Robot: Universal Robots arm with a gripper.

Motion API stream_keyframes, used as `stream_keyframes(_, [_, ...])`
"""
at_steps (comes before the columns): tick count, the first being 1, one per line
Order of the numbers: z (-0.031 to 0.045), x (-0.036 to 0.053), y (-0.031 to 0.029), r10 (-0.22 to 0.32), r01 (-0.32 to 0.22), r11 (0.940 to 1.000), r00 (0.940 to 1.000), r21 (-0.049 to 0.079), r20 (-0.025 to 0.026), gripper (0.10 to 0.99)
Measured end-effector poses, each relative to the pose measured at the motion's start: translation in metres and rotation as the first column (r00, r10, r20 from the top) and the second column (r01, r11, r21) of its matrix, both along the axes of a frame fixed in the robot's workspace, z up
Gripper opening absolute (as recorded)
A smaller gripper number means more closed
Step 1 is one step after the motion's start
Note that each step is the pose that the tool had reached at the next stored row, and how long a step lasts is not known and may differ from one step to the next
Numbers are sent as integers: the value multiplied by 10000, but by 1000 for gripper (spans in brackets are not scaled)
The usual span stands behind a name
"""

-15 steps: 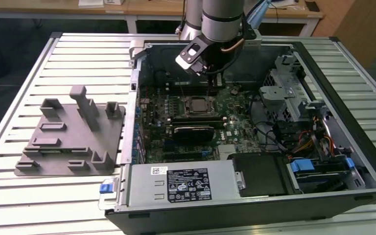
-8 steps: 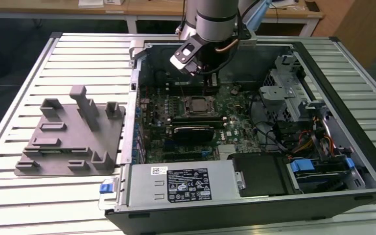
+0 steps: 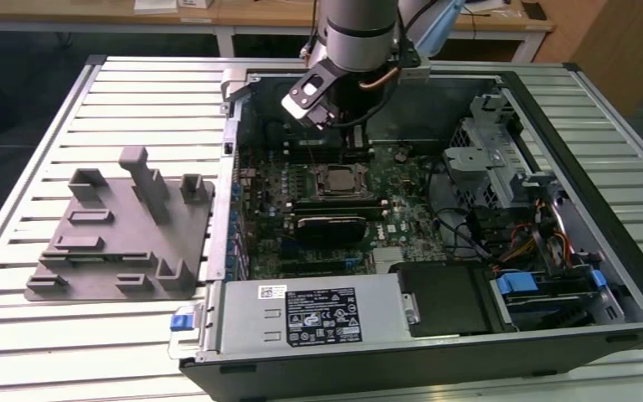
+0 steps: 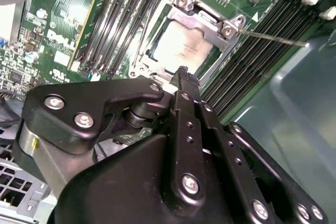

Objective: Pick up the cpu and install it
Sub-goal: 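Close the cpu cover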

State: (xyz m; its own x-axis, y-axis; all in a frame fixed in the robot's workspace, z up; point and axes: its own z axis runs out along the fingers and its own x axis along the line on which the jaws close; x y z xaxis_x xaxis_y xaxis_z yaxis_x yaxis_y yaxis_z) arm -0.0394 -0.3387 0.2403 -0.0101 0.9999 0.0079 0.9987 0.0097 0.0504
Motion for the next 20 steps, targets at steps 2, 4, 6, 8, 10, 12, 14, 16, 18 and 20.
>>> stream_keyframes(2, [0, -22, 0, 0, 0, 10000, 10000, 7, 0, 106])
stream_keyframes(4, [0, -43, 0, 1, -1, 10000, 10000, 13, 0, 106])
stream_keyframes(6, [0, -66, 0, 1, -1, 10000, 10000, 20, 0, 106])
stream_keyframes(8, [0, -84, 0, 1, -1, 10000, 10000, 25, 1, 106])
stream_keyframes(10, [0, -98, 0, 1, -1, 10000, 10000, 26, 1, 106])
stream_keyframes(12, [0, -100, 0, 1, -1, 10000, 10000, 25, 1, 106])
stream_keyframes(14, [0, -100, 0, 1, -1, 10000, 10000, 25, 1, 106])
stream_keyframes(16, [0, -101, 0, 1, -1, 10000, 10000, 25, 1, 106])
stream_keyframes(18, [0, -101, 0, 40, -40, 10000, 10000, 24, 0, 106])
stream_keyframes(20, [0, -101, 0, 141, -141, 9999, 9999, 25, 1, 106])
